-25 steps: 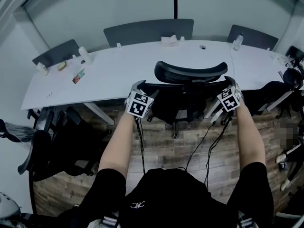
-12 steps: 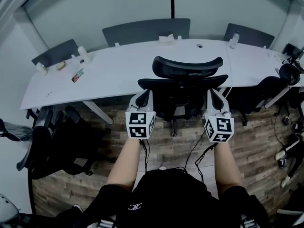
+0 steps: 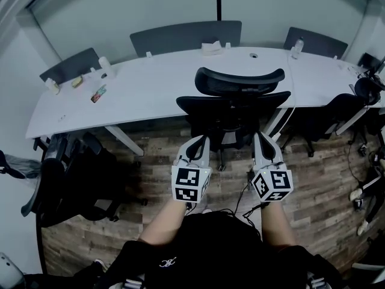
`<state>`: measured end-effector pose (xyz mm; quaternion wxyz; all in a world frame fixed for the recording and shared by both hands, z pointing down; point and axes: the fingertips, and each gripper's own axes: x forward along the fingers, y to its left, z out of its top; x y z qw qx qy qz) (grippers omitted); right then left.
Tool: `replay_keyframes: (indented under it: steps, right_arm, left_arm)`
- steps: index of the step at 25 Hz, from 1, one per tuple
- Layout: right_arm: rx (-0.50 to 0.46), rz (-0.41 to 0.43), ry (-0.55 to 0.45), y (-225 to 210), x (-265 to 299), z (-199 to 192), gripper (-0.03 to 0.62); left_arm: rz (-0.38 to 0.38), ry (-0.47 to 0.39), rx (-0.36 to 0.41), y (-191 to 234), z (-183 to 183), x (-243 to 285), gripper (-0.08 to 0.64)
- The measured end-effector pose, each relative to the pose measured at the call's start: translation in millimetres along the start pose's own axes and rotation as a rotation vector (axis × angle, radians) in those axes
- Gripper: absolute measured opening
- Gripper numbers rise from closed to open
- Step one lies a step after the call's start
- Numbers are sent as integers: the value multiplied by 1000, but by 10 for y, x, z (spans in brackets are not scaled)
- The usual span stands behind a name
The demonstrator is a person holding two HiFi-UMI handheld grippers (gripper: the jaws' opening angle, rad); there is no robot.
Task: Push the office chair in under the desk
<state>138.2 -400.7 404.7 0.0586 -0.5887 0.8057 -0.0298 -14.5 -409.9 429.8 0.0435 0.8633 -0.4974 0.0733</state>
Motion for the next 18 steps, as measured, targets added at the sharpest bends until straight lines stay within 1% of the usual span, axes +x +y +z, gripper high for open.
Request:
replay_keyframes:
  steps: [2, 4, 10, 14, 18]
  right_arm:
    - [-32, -17, -8, 20, 9, 47, 5]
    - [-44, -32, 4, 39, 23, 27, 5]
    - [-38, -48, 52, 78, 62, -90, 6]
    - [-29, -51, 63, 94, 92, -128, 6]
    - [-11, -62, 68, 98, 79, -136, 6]
  left_arm:
    - [-22, -17, -14, -44, 87, 14, 8]
    - [-33, -26, -22, -38, 131, 38, 8]
    - [-33, -8, -46, 58, 87, 93, 8]
    - [-29, 6, -45, 120, 34, 100, 8]
    - [-46, 19, -55, 133, -14, 101, 8]
